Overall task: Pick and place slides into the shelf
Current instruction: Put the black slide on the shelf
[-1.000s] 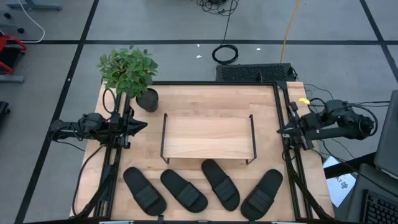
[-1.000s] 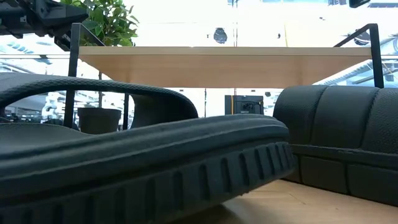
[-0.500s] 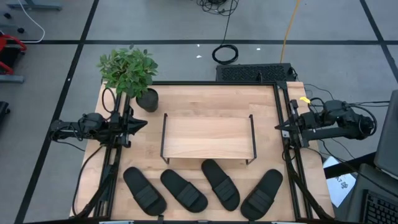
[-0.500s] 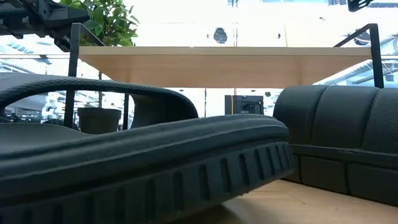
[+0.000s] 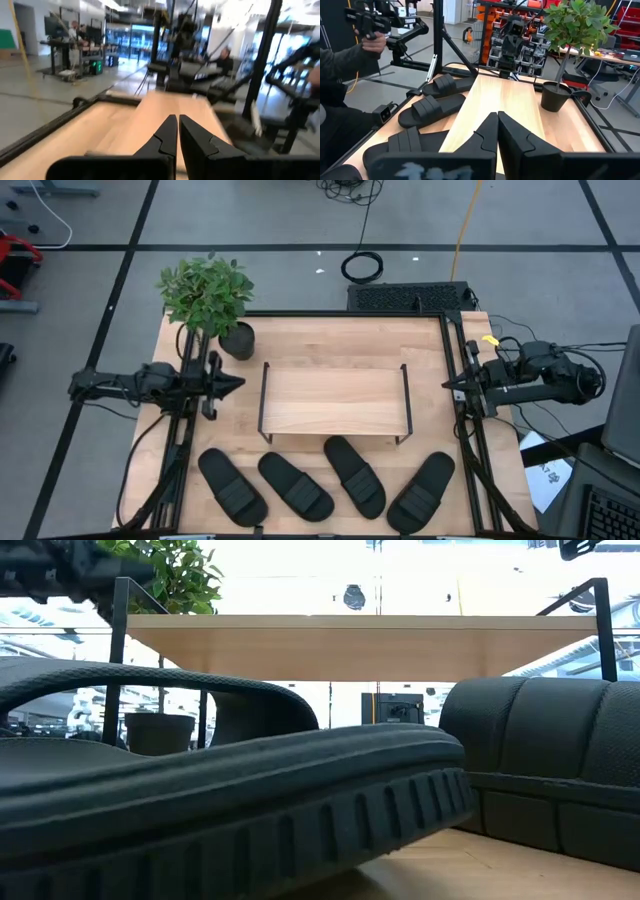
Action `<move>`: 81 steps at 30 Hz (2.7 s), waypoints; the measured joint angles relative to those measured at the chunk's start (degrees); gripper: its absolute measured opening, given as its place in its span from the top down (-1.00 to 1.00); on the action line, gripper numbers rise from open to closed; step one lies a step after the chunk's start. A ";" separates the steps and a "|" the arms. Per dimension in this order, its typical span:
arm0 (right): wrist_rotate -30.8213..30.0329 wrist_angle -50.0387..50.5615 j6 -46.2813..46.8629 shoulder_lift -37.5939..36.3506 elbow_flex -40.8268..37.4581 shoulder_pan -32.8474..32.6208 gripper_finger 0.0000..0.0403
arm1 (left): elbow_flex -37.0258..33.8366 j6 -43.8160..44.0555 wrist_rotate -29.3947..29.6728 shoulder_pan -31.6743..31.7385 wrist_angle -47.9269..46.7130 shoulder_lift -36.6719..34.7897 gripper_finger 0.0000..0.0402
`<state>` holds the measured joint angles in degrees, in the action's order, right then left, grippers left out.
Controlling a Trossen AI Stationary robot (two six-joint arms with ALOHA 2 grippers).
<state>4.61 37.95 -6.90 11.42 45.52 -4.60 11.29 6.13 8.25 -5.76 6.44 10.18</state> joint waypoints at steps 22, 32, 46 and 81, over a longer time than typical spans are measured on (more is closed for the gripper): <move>5.90 -0.15 -1.14 0.02 -0.02 0.00 1.00 | 20.35 -20.69 12.31 -25.54 7.89 31.23 0.90; 22.85 -18.58 7.73 5.76 -0.02 -0.01 1.00 | 23.15 -24.61 33.75 -36.13 7.13 36.91 0.90; 23.99 -28.64 -2.19 31.68 11.30 -8.40 0.35 | 21.68 -18.01 33.83 -39.03 11.71 44.03 0.89; -59.94 -23.30 -22.28 77.38 31.65 -60.24 -0.18 | 21.66 -20.07 33.86 -40.30 16.15 46.51 0.89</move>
<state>-55.33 14.66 -29.18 88.80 77.17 -64.84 32.95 -13.94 42.11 -46.06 22.59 56.69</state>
